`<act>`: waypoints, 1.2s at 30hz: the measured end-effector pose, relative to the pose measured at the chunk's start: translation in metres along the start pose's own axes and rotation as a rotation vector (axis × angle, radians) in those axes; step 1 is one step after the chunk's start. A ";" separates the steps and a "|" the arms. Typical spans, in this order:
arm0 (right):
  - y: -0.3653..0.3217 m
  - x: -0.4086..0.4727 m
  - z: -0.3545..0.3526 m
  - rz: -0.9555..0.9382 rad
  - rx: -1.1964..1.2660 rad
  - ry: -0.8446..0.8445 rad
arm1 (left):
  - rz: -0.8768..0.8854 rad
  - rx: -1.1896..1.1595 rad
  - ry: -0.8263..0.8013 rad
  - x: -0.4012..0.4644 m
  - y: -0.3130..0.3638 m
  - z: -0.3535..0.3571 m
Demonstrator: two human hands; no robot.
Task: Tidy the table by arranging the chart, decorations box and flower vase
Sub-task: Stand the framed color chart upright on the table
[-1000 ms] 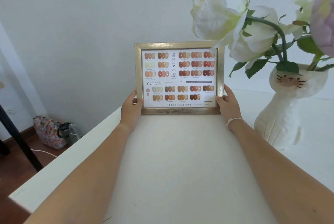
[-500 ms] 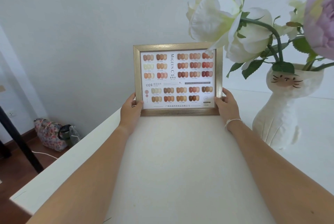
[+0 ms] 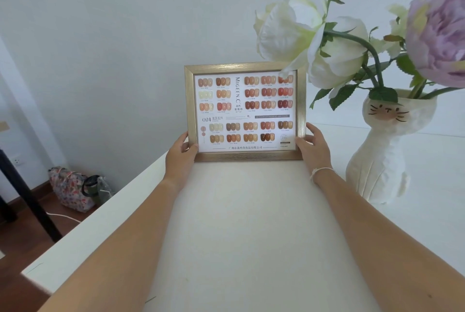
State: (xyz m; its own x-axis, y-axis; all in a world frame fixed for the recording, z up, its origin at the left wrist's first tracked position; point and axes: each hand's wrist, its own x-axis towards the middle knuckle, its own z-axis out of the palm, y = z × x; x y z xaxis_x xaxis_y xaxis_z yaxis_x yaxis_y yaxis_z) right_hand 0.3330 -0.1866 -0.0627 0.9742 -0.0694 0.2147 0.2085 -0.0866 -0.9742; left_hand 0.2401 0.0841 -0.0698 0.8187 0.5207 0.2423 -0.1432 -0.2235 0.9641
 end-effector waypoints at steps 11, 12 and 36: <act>-0.003 -0.026 -0.010 0.007 -0.050 0.039 | -0.067 0.022 0.054 -0.027 0.006 -0.009; -0.004 -0.030 -0.012 0.012 -0.057 0.035 | -0.067 0.031 0.054 -0.031 0.007 -0.010; -0.025 -0.168 -0.082 -0.033 -0.171 -0.017 | 0.002 0.249 -0.096 -0.168 0.042 -0.001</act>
State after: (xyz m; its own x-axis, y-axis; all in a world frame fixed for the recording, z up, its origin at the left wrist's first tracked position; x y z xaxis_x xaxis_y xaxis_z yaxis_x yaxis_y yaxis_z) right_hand 0.1571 -0.2546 -0.0687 0.9687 -0.0470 0.2436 0.2239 -0.2569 -0.9401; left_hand 0.0960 -0.0116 -0.0700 0.8693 0.4420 0.2213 -0.0134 -0.4263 0.9045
